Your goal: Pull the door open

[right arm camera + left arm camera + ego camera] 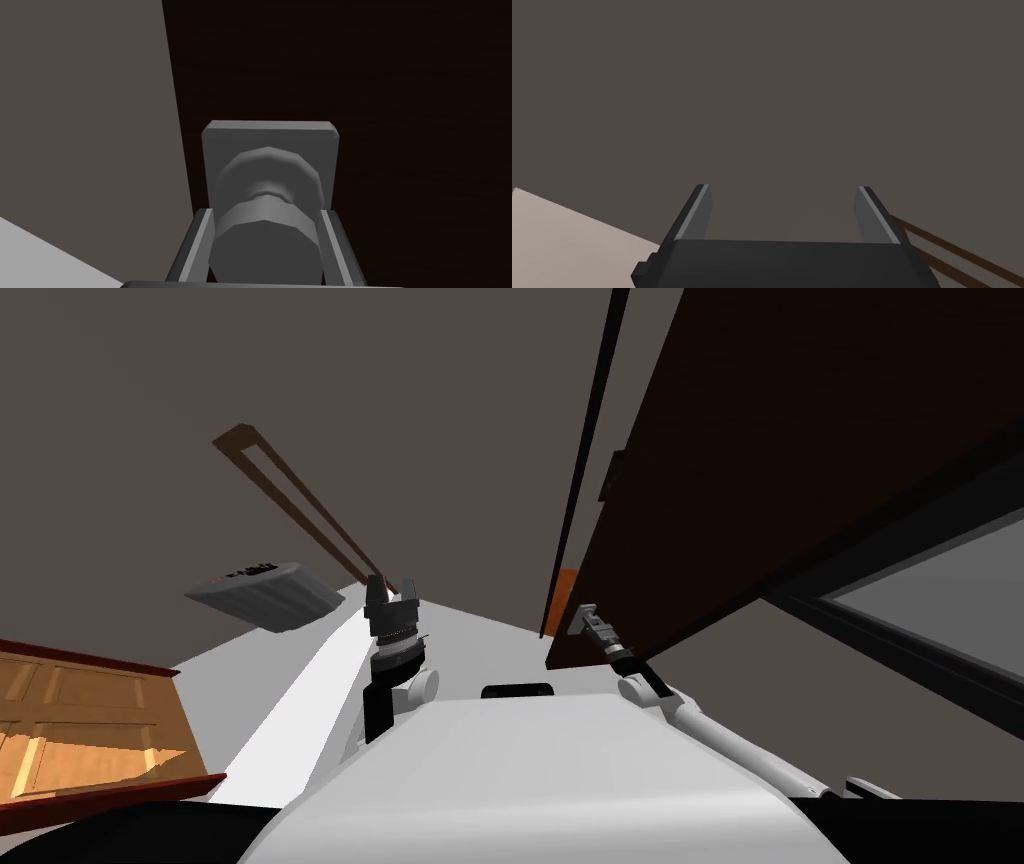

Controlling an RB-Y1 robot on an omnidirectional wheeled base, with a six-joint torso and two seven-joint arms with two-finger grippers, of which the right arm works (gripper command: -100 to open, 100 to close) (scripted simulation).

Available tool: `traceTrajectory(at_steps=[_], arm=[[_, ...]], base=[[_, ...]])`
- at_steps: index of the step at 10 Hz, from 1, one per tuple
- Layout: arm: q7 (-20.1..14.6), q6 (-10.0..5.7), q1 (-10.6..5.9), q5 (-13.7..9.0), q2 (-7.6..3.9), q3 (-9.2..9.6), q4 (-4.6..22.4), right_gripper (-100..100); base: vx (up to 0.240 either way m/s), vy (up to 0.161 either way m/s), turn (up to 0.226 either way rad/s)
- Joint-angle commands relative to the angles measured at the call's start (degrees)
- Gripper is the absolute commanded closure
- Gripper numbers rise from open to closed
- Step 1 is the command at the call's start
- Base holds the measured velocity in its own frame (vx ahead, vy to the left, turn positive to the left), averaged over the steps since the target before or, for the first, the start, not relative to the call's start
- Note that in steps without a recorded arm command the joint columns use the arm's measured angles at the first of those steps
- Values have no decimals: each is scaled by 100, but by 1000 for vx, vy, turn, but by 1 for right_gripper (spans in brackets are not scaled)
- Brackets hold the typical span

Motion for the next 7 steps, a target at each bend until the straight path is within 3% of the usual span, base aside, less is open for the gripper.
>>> traceTrajectory(at_steps=[1, 2, 7], arm=[[-106, -84, 25, 41, -77, 97, -16, 100], [-62, -38, 16, 24, -51, 64, -5, 100], [-393, -368, 70, 166, -339, 363, 21, 100]], base=[[-215, -113, 130], [-90, -44, 33], [-226, -99, 172]])
